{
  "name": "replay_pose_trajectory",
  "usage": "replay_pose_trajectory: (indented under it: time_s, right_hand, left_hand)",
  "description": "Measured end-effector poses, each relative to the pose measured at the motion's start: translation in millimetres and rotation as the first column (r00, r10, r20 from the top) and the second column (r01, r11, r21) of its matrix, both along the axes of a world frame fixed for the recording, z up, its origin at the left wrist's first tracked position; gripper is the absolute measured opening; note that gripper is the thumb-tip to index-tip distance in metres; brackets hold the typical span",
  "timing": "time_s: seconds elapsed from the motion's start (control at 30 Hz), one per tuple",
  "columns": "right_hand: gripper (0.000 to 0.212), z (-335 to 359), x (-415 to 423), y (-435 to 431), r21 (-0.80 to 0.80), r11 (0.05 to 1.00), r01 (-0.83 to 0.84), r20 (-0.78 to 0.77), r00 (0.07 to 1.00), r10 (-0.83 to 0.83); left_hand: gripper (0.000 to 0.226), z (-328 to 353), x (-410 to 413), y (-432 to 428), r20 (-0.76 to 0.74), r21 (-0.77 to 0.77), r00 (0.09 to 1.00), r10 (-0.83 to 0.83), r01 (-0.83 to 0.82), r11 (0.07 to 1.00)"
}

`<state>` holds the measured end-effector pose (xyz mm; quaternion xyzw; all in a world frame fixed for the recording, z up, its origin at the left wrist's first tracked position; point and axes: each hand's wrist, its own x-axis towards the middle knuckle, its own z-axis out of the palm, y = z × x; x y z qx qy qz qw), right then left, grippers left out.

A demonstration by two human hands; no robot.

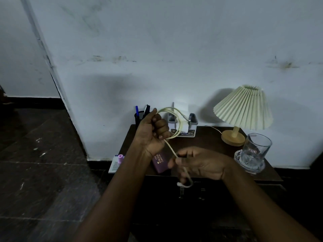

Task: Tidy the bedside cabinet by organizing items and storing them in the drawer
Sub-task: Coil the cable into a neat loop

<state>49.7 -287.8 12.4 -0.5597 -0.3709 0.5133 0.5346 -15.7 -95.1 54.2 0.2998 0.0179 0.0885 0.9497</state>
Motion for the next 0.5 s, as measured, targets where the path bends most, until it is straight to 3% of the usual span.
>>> replay_pose_trajectory:
  time_s: [0.07,0.2,0.3,0.4,0.47,0.5]
  right_hand:
    - [0.029,10.3,14.9,-14.8,-0.139,0.989,0.041,0.149,0.989,-0.020]
    - [0.037,29.1,46.5,-39.0,-0.309,0.875,0.373,0.485,0.853,-0.193]
    - [0.044,36.0,52.7,-40.9,-0.243,0.775,0.583,0.611,0.713,-0.345]
    - [0.039,43.1,47.3,-25.4,-0.068,0.651,0.756,0.756,0.465,-0.461]
    - [0.032,48.2,35.7,-11.6,0.053,0.572,0.819,0.711,0.371,-0.597]
    - [0.030,50.3,29.5,-4.1,0.070,0.555,0.829,0.569,0.424,-0.705]
  left_hand:
    - [0.047,-1.1,-4.2,10.0,-0.022,0.037,1.000,0.009,-0.008,0.999]
    - [0.041,-5.9,-8.9,21.2,-0.068,0.146,0.998,-0.002,0.012,0.989]
    - [0.047,-11.2,-6.6,13.9,-0.110,0.247,0.994,-0.012,0.039,0.968]
    - [0.046,-15.3,-1.6,-1.3,-0.156,0.373,0.988,-0.009,0.068,0.925]
    - [0.044,-17.8,1.8,-13.3,-0.194,0.465,0.981,0.015,0.078,0.882]
    - [0.044,-19.0,3.1,-18.6,-0.210,0.510,0.977,0.031,0.082,0.856]
